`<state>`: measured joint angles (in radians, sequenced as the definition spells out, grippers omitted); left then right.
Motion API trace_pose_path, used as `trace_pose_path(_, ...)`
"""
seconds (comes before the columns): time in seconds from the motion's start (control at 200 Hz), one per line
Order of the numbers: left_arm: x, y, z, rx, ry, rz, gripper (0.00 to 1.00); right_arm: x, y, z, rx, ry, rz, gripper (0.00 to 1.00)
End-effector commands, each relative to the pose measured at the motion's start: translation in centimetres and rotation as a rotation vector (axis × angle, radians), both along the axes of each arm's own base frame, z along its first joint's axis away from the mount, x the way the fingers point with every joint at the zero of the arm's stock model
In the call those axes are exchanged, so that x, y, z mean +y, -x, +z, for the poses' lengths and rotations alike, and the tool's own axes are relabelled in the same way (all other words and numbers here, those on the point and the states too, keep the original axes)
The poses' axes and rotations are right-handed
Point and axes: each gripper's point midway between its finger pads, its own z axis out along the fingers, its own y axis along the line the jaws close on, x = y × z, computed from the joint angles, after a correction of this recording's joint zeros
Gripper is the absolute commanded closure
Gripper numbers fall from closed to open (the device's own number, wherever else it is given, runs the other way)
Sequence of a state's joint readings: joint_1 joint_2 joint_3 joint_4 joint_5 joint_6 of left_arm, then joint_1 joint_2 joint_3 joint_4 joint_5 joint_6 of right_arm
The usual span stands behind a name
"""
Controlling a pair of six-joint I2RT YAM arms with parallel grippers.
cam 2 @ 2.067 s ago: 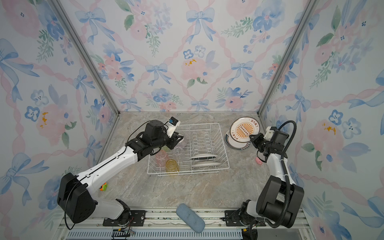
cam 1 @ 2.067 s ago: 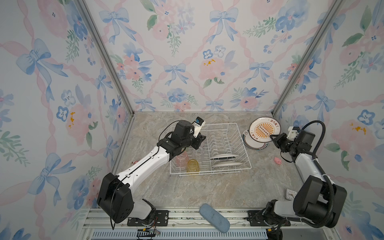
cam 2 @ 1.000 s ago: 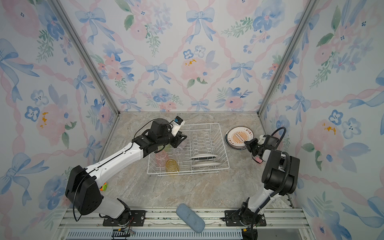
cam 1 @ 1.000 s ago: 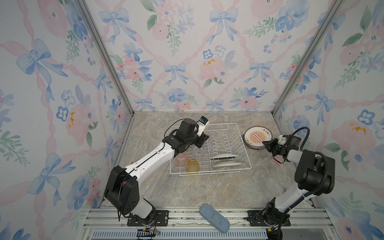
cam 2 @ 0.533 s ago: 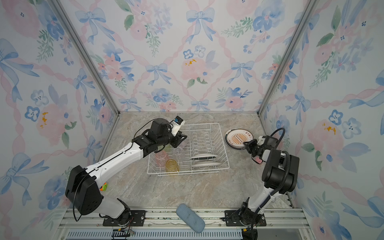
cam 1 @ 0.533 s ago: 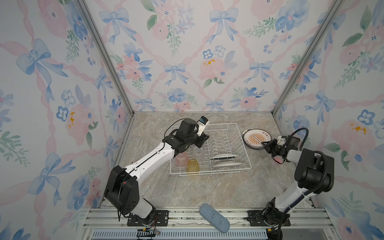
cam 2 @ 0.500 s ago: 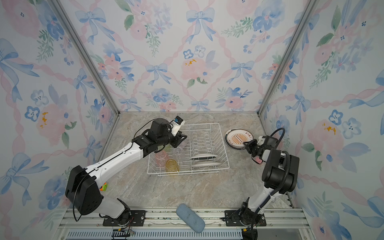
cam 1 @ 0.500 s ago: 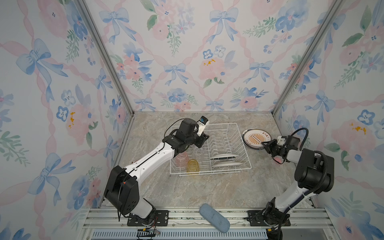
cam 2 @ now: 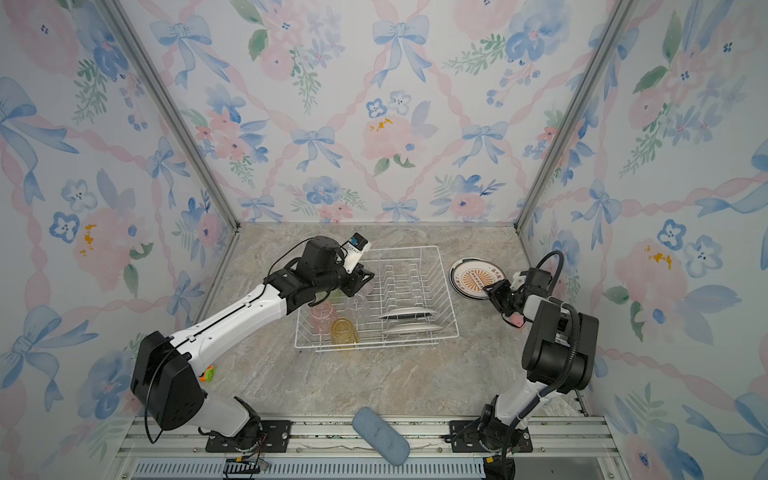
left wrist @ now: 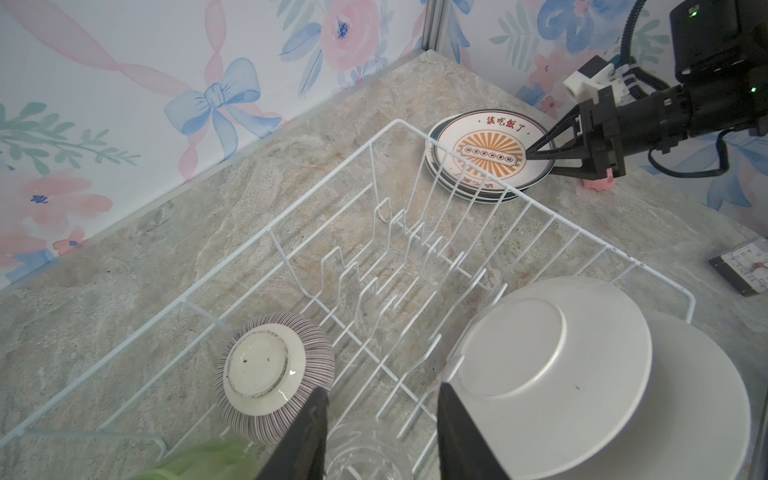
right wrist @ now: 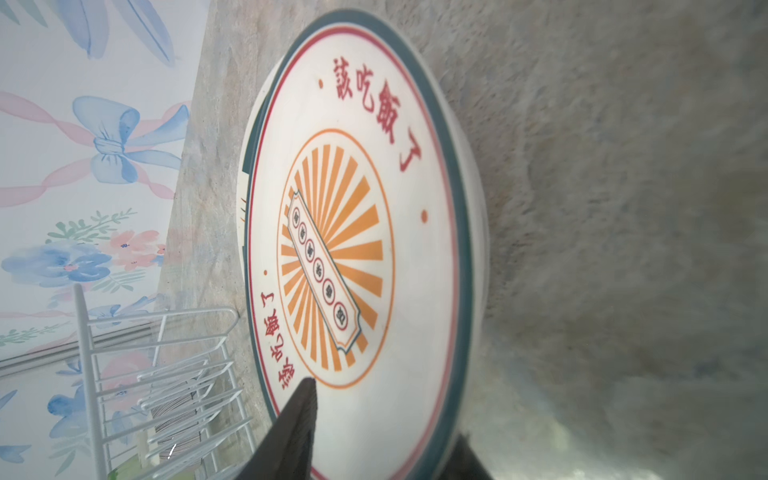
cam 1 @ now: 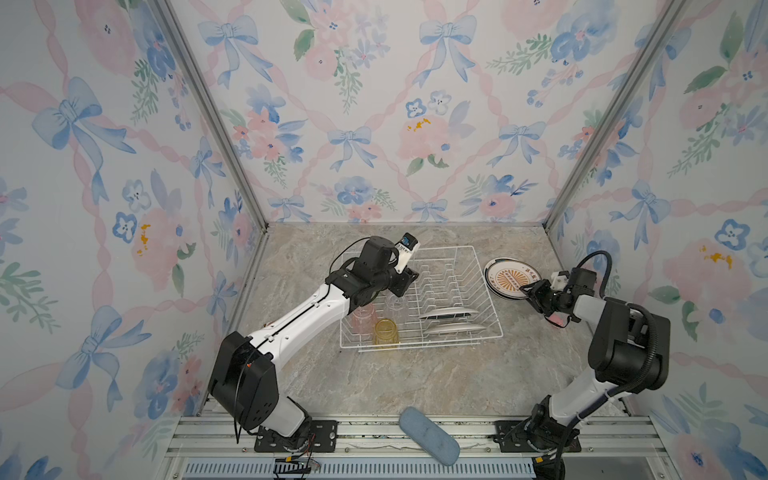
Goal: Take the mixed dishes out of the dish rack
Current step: 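Lower the plate flat onto the stack, open the right gripper and draw back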
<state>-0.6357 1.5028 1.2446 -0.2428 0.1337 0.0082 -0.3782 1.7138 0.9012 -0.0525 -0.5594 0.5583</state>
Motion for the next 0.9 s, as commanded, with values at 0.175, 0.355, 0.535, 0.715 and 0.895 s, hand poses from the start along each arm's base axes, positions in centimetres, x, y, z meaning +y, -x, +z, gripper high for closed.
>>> trace_pose_path(0.175, -0.5, 0.2, -0.5, -0.004, -0.051, -0.029, 0.61, 0.4, 0.6, 0.7, 0.076, 0.152, 0.058, 0.54)
trace_pose_path(0.355, -1.1, 1.1, -1.0, 0.022, -0.057, -0.086, 0.61, 0.3, 1.0, 0.9, 0.1, 0.191, 0.063, 0.52)
trace_pose_path(0.535, -1.7, 2.2, -1.6, 0.038, -0.069, -0.137, 0.53, 0.1, 1.5, 1.7, 0.101, 0.218, 0.065, 0.5)
trace_pose_path(0.715, -2.4, 3.4, -2.1, 0.069, -0.071, -0.189, 0.54, 0.2, 2.4, 2.9, 0.095, 0.232, 0.071, 0.48)
trace_pose_path(0.895, -3.5, 4.5, -1.6, 0.008, -0.123, -0.212, 0.53, 1.7, 3.8, 6.6, 0.03, 0.281, 0.112, 0.46)
